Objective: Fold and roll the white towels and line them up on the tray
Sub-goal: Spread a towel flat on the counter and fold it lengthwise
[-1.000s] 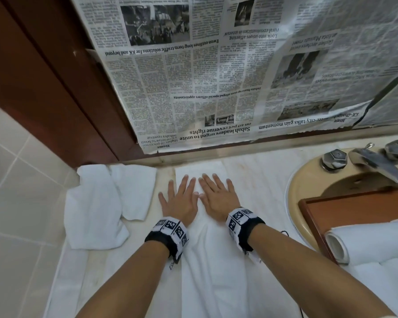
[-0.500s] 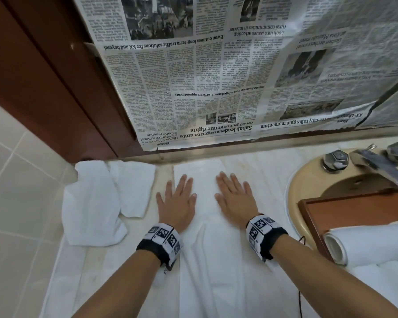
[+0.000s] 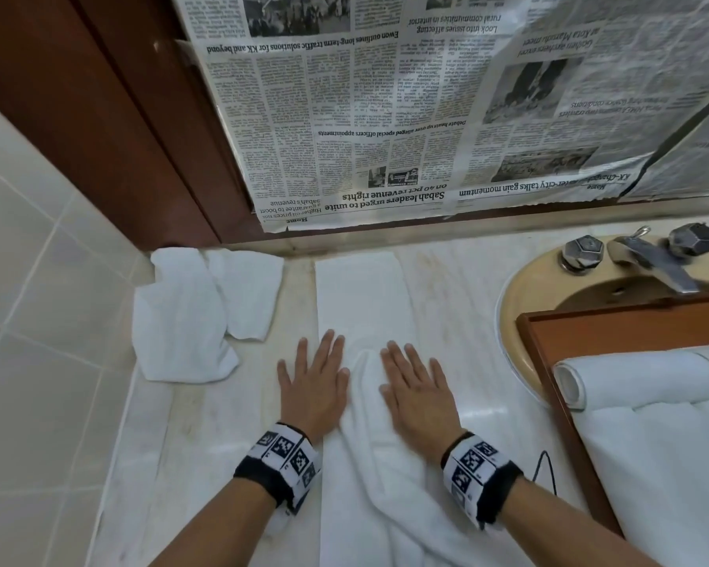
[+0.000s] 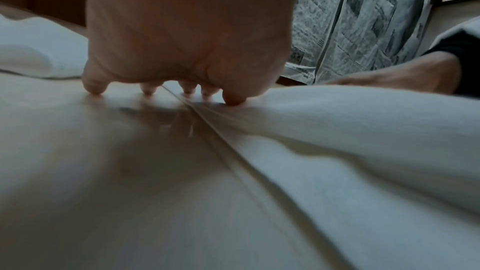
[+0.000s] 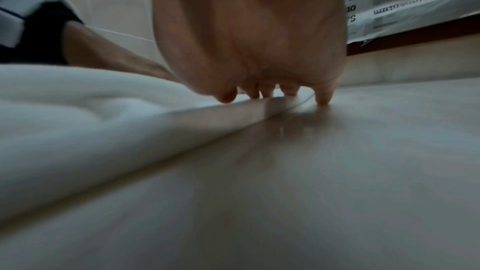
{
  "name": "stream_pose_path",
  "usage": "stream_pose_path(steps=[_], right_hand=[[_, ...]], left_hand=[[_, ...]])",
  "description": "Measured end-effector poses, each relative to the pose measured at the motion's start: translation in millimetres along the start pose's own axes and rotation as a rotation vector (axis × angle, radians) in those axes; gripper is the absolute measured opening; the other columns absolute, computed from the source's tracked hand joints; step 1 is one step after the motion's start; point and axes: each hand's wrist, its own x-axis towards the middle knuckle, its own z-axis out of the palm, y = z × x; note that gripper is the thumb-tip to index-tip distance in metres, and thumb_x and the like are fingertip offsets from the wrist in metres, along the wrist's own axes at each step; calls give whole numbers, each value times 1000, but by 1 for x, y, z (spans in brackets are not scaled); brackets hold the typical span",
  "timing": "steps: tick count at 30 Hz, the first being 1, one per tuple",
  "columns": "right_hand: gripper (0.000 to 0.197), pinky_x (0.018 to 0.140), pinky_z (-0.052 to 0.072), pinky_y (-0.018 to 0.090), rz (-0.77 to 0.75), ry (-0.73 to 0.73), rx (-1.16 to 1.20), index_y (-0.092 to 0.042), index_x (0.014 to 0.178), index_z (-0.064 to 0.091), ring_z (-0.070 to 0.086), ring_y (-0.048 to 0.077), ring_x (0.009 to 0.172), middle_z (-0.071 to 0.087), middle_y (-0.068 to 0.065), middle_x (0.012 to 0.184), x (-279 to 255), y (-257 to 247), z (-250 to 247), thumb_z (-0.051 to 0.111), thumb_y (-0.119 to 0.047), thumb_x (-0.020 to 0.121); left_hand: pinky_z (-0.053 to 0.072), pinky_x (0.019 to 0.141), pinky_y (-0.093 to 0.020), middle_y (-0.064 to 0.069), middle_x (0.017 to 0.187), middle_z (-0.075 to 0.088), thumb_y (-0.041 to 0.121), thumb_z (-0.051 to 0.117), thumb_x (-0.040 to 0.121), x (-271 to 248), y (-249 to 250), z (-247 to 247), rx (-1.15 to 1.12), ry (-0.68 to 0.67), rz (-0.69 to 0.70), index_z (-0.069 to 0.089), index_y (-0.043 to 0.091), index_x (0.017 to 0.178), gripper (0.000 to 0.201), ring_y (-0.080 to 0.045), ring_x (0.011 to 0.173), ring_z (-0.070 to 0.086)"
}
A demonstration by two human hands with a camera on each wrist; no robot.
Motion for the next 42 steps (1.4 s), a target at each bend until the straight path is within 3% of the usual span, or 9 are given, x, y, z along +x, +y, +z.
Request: stream_pose_path(steps=[4,7,12,21,25,29,33,37,42], right_hand=[[79,120,-2,43,-3,-49,-30,-19,159,0,-5,13,153,-14,-10,160,19,6,-9,-12,-51,88],[86,122,-4,43,5,-73,-38,-20,158,-8,-12,10,152,-21,-12,159,44,17,-21,-20,-53,80],[60,123,-4,43,32,-78,-47,-19,159,-6,-12,11,152,-15,-8,165,75,28,-32,10,-42,106],[58,124,-4,43,-6,-76,-57,-21,158,-6,-12,10,152,-16,-11,164,115,45,-50,13,-41,107],[62,123,12,42,-8,-36,130,-14,158,17,9,21,153,10,1,167,101,39,-58,30,-42,105],[50,96,43,39,-34,168,297,-16,133,50,49,23,119,52,3,132,38,16,-62,58,-47,94],[51,66,43,33,-53,86,113,-22,109,50,52,18,90,48,-4,104,-22,-3,-47,72,-50,71],[44,49,36,31,24,66,-65,-17,78,59,55,22,64,55,0,78,-41,-10,-28,86,-26,44],[16,67,38,33,125,106,225,-20,94,54,59,23,87,55,-4,90,-48,-12,-48,48,-33,98]], left_hand=[[-2,120,-61,23,162,-18,47,11,106,13,4,-4,38,-8,4,-8,38,158,56,-23,153,-17],[-3,120,-61,24,162,-19,47,10,106,35,10,-14,64,-19,3,-9,38,158,56,-24,153,-17],[-4,119,-62,24,161,-22,48,8,105,68,17,-24,80,-43,-15,-12,38,157,56,-24,152,-18],[-4,118,-64,24,163,-15,51,12,105,107,19,-34,45,-8,-26,-7,39,158,57,-26,153,-15],[12,119,-58,13,166,10,47,29,105,85,14,-32,-70,99,37,19,30,158,56,-25,153,9],[42,101,-41,-5,138,52,42,50,99,48,14,-22,-247,198,4,46,21,144,50,-29,123,50],[45,83,-32,-4,104,64,44,59,95,32,24,-14,-420,195,-106,58,14,128,45,-22,98,58],[48,86,-37,-7,112,61,43,63,92,27,37,-11,-392,195,-200,56,11,120,43,-26,105,59],[48,83,-36,-7,109,59,36,54,96,24,44,-18,-319,170,-212,58,10,107,29,-27,101,59]])
